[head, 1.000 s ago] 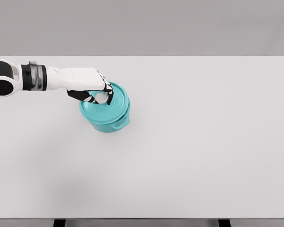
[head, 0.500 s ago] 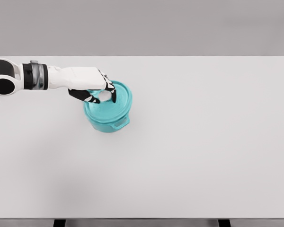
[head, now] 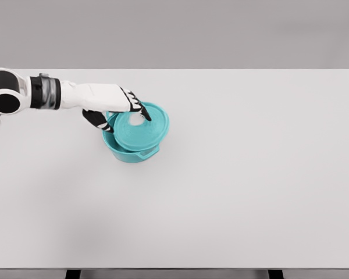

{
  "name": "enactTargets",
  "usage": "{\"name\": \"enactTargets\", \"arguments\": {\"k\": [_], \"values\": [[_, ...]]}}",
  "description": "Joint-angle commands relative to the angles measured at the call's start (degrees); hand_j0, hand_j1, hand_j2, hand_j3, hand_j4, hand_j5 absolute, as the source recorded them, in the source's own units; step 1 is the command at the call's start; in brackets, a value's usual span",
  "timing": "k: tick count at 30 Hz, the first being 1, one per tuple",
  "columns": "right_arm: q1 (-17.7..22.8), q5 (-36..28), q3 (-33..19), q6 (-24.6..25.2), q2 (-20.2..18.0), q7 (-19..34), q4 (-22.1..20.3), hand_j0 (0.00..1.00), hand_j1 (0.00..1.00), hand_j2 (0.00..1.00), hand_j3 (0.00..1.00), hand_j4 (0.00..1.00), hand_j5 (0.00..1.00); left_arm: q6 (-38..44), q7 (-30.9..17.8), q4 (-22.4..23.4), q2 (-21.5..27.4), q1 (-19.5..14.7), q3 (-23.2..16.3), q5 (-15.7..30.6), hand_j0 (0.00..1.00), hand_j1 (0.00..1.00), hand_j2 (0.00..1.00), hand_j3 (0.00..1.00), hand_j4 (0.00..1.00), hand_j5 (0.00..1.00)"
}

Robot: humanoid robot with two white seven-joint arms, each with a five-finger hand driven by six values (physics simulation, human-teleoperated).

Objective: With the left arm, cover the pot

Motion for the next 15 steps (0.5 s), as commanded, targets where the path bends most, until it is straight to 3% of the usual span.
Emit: {"name": "enactTargets", "arguments": {"k": [1,15], "values": [[0.00,0.04,-0.01,-0.03,0.00,0.02,0.03,1.00,1.00,1.00,1.00,1.00,1.00,0.13,-0.24,0.05,-0.10,0.00,0.08,0.24,1.00,1.00,1.00,1.00,1.00,1.00],[0.00,0.04,-0.01,-0.03,0.00,0.02,0.03,1.00,1.00,1.00,1.00,1.00,1.00,0.13,0.46,-0.56,1.22,-0.70,0.44,3.84,1.00,1.00,1.00,1.00,1.00,1.00]]}}
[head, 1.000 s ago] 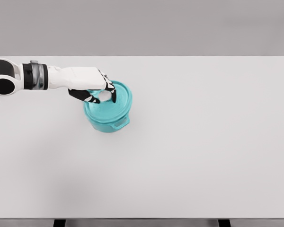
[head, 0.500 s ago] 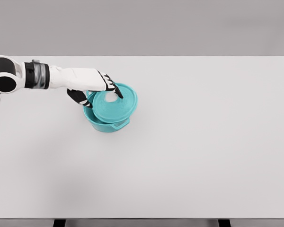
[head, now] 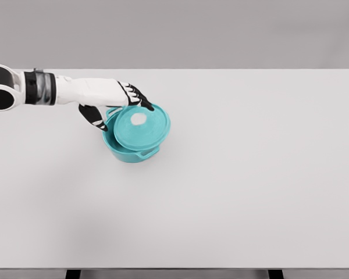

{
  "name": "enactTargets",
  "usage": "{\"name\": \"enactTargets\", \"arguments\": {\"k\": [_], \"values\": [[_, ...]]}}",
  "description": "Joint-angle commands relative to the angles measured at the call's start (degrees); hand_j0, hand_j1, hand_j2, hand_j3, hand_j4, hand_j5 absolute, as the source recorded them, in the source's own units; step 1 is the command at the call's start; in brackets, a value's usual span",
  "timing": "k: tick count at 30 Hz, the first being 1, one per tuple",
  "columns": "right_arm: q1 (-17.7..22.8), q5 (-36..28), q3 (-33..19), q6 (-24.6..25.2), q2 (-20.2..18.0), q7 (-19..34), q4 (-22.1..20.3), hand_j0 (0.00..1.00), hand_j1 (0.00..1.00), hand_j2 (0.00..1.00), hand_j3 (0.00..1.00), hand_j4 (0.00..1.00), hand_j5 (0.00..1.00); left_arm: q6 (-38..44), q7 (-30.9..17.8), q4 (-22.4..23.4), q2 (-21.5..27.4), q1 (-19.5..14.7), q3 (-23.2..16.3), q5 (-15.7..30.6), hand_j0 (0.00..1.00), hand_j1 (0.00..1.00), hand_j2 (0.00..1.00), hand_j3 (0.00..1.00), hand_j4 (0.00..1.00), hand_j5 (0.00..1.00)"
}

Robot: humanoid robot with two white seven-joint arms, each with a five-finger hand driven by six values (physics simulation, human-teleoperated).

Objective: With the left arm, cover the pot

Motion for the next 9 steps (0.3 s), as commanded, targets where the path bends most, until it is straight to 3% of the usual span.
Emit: {"name": "enactTargets", "arguments": {"k": [1,3,5,7,9], "values": [[0.00,0.03,-0.01,-0.03,0.00,0.02,0.06,1.00,1.00,1.00,1.00,1.00,1.00,0.14,0.05,-0.61,0.93,-0.09,0.27,2.94,1.00,1.00,1.00,1.00,1.00,1.00],[0.00,0.03,-0.01,-0.03,0.00,0.02,0.06,1.00,1.00,1.00,1.00,1.00,1.00,0.14,-0.22,-5.18,8.04,-0.62,0.71,10.41,1.00,1.00,1.00,1.00,1.00,1.00],[0.00,0.03,-0.01,-0.03,0.00,0.02,0.06,1.00,1.00,1.00,1.00,1.00,1.00,0.14,-0.04,-6.06,15.95,0.52,4.22,12.79,1.00,1.00,1.00,1.00,1.00,1.00],[0.00,0.03,-0.01,-0.03,0.00,0.02,0.06,1.00,1.00,1.00,1.00,1.00,1.00,0.14,-0.04,-6.59,20.71,6.49,9.49,13.14,1.00,1.00,1.00,1.00,1.00,1.00],[0.00,0.03,-0.01,-0.03,0.00,0.02,0.06,1.00,1.00,1.00,1.00,1.00,1.00,0.14,-0.04,-6.33,21.15,15.72,19.95,13.14,1.00,1.00,1.00,1.00,1.00,1.00]]}}
